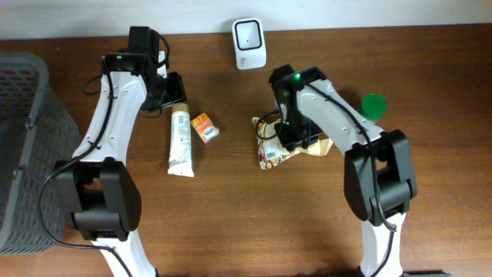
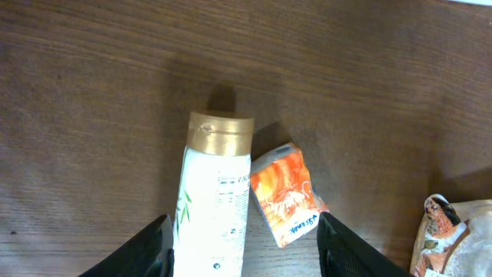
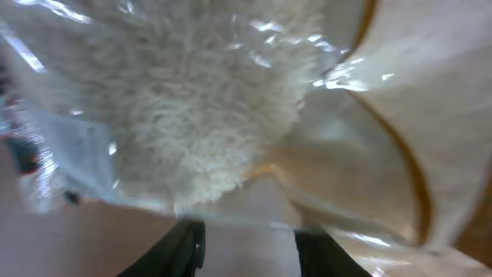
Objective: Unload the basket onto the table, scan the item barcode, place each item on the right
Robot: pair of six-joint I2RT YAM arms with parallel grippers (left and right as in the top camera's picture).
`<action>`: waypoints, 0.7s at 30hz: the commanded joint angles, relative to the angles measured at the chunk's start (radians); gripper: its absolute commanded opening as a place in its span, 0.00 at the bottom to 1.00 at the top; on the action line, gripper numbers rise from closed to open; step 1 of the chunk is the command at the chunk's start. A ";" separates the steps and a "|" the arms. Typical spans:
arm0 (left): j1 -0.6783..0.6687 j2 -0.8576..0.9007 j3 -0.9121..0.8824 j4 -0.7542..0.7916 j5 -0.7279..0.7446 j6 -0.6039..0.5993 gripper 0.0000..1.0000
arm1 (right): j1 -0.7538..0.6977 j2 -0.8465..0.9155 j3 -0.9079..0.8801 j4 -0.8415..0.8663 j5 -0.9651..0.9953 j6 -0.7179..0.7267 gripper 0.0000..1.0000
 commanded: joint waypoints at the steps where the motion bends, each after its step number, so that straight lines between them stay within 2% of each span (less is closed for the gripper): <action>1: 0.002 0.013 0.008 -0.001 -0.004 0.001 0.57 | 0.029 0.002 -0.085 0.072 -0.051 0.021 0.37; 5: 0.002 0.013 0.008 -0.002 -0.004 0.001 0.57 | 0.077 0.002 -0.098 0.168 -0.210 0.021 0.41; 7: 0.001 0.013 0.008 -0.003 -0.004 0.001 0.57 | 0.085 0.002 -0.098 0.214 -0.256 0.088 0.49; 11: 0.001 0.013 0.008 -0.010 0.000 0.001 0.57 | 0.068 0.002 -0.084 0.375 -0.461 0.127 0.49; 13: 0.000 0.013 0.005 -0.018 0.016 0.001 0.56 | 0.031 0.002 0.011 0.327 -0.452 0.109 0.49; 15: -0.008 0.013 -0.015 -0.020 0.052 0.001 0.55 | -0.045 0.001 0.193 0.180 -0.440 0.040 0.51; 17: -0.027 0.013 -0.040 -0.017 0.068 0.000 0.53 | -0.121 0.001 0.297 0.118 -0.327 0.031 0.54; 21: -0.086 0.013 -0.050 0.016 0.051 0.001 0.51 | -0.224 0.073 0.288 0.164 -0.238 0.023 0.54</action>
